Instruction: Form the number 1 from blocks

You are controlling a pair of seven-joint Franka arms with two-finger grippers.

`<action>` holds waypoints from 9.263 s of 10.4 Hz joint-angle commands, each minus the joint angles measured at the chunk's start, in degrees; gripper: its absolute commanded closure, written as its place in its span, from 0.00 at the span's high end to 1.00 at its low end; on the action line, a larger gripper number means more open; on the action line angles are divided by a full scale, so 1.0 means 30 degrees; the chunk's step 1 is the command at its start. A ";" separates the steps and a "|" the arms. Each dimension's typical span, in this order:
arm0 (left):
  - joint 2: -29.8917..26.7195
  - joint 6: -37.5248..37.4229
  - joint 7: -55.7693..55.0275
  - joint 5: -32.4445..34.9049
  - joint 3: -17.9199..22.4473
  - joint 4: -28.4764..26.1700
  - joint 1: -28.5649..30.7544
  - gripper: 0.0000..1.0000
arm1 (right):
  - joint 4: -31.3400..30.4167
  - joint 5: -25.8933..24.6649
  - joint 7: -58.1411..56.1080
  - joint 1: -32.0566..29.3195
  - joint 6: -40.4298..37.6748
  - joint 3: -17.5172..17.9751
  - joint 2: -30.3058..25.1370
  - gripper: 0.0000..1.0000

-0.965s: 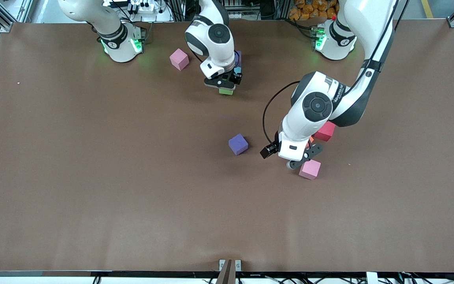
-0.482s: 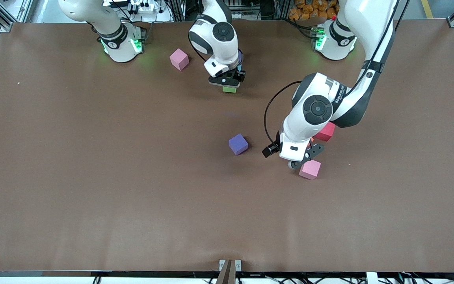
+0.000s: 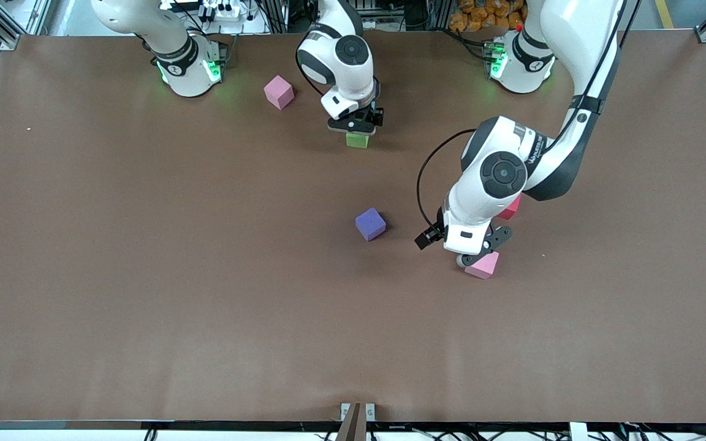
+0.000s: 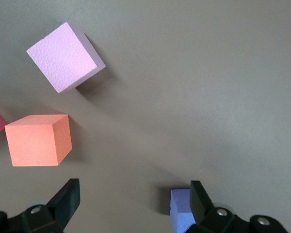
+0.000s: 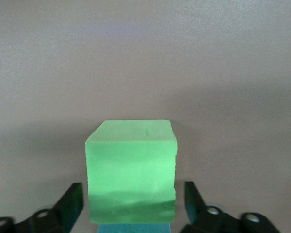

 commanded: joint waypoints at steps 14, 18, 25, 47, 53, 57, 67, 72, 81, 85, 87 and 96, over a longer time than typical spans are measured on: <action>0.2530 -0.0455 0.0112 -0.0450 0.0439 0.2342 -0.2926 1.00 | -0.1320 -0.2310 -1.4662 -1.6984 -0.5266 0.2359 -0.8183 1.00; 0.3443 -0.0396 -0.0413 -0.0450 0.0237 0.2226 -0.3811 1.00 | 0.1822 -0.2573 -1.7942 -2.0396 -0.8031 0.2242 -0.7891 1.00; 0.4409 0.0451 -0.1002 -0.1388 0.0060 0.2255 -0.4720 1.00 | 0.1598 -0.2573 -2.2571 -1.8537 -0.7885 0.0281 -0.6982 1.00; 0.2775 0.1716 -0.0387 0.1237 -0.2012 -0.0755 -0.4430 0.00 | -1.1357 -0.2514 -1.8371 -0.6081 -0.4311 0.4732 -1.2139 1.00; 0.2007 0.2063 -0.0006 0.2128 -0.4772 -0.2667 -0.3548 0.00 | -1.1652 -0.2515 -1.5764 -0.4026 -0.4223 0.4761 -1.1144 1.00; 0.2331 0.2943 -0.0006 0.2273 -0.5356 -0.3251 -0.3871 0.00 | -1.1652 -0.2544 -1.5261 -0.3907 -0.4457 0.4791 -1.0879 1.00; 0.0925 0.5610 -0.0006 0.4559 -0.7088 -0.6913 -0.3519 0.00 | -1.1506 -0.2544 -1.5232 -0.4464 -0.4955 0.4791 -1.1025 1.00; 0.1041 0.5610 -0.0678 0.4531 -0.7059 -0.6419 -0.3403 1.00 | -1.1330 -0.2632 -1.5290 -0.5808 -0.5773 0.4791 -1.1930 1.00; -0.2620 0.2101 -0.1296 0.4267 -0.5980 -0.4454 0.2717 1.00 | -0.7736 -0.3423 -1.5466 -1.4152 -0.5893 0.3918 -1.3252 1.00; -0.2623 0.0278 0.0280 0.4267 -0.5248 -0.5182 0.5646 1.00 | -0.5766 -0.3599 -1.7039 -1.3840 -0.5922 -0.0446 -1.3106 1.00; -0.1893 0.0336 0.0637 0.4296 -0.4279 -0.6061 0.5680 1.00 | -0.4191 -0.3599 -1.7224 -1.3635 -0.6038 -0.2175 -1.2495 1.00; -0.1097 0.2592 0.2308 0.4005 -0.3074 -0.7208 0.5680 1.00 | 0.3493 -0.4946 -1.7019 -1.5361 -1.0463 -0.3002 -0.9384 1.00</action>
